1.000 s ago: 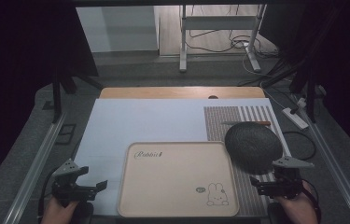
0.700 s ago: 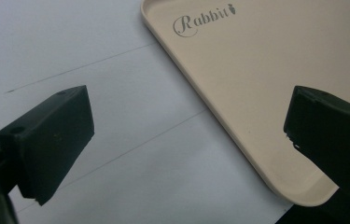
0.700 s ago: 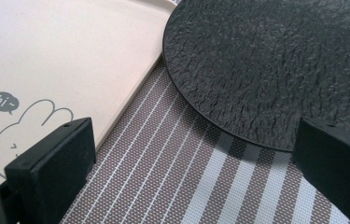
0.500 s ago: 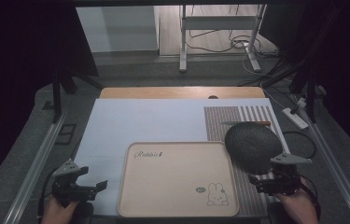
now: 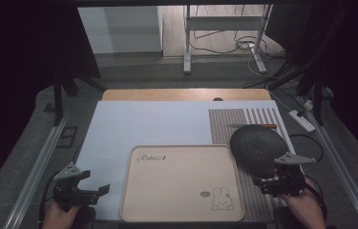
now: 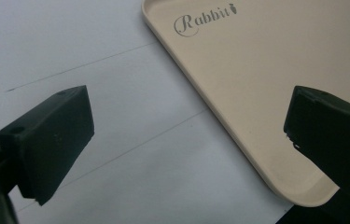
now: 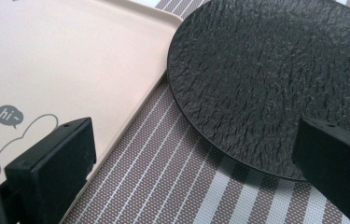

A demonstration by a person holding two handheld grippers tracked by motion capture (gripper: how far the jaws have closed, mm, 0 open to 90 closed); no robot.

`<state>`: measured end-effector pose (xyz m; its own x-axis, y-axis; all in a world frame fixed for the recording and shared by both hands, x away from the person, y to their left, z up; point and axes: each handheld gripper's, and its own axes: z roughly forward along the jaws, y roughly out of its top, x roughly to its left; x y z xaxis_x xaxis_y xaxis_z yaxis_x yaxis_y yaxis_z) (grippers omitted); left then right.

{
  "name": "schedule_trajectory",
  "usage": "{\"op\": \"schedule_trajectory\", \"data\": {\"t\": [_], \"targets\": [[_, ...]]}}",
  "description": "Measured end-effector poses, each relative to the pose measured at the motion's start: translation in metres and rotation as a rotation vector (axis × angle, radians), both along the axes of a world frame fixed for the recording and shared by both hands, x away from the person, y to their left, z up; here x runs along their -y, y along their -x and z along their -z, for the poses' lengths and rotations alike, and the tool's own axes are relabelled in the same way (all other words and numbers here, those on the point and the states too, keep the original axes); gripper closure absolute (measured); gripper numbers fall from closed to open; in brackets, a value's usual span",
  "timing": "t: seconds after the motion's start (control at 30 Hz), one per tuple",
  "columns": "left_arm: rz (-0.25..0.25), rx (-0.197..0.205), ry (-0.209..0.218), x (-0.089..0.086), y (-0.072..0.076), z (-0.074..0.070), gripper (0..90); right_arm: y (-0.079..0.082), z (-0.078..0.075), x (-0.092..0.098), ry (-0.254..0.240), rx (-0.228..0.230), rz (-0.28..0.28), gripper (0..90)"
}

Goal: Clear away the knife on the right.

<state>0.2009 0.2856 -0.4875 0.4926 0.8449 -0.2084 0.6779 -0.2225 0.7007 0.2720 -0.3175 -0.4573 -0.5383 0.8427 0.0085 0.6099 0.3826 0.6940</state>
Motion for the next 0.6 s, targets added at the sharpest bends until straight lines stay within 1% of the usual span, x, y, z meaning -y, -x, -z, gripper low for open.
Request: {"op": "schedule_trajectory", "data": {"t": [0.03, 0.1, 0.2, 0.27, 0.3, 0.37, 0.47, 0.6], "targets": [[0.001, 0.000, -0.002, 0.000, 0.000, 0.000, 1.7, -0.002, 0.000, 0.000, 0.006, -0.009, -0.011, 0.0], [0.000, 0.000, -0.002, 0.000, 0.000, 0.000, 1.7, -0.003, 0.000, 0.000, 0.005, -0.010, -0.012, 0.0], [0.001, 0.000, -0.002, 0.000, 0.000, 0.000, 1.7, -0.006, -0.002, 0.001, -0.001, 0.000, -0.010, 0.0], [0.001, -0.001, -0.001, 0.000, 0.000, 0.000, 1.7, -0.009, -0.004, 0.002, -0.011, 0.012, -0.004, 0.0], [0.001, 0.000, -0.001, 0.000, 0.000, 0.000, 1.7, -0.012, -0.005, 0.002, -0.029, 0.009, -0.002, 0.0], [0.000, -0.001, -0.001, 0.000, 0.000, 0.000, 1.7, -0.014, -0.005, 0.002, -0.032, 0.005, -0.002, 0.0], [0.000, 0.000, 0.002, 0.000, 0.000, 0.000, 1.7, -0.019, -0.004, 0.001, -0.021, -0.002, -0.008, 0.0], [0.002, 0.000, 0.000, 0.000, 0.000, 0.000, 1.7, -0.021, -0.005, 0.000, -0.012, -0.004, -0.006, 0.0]]}}
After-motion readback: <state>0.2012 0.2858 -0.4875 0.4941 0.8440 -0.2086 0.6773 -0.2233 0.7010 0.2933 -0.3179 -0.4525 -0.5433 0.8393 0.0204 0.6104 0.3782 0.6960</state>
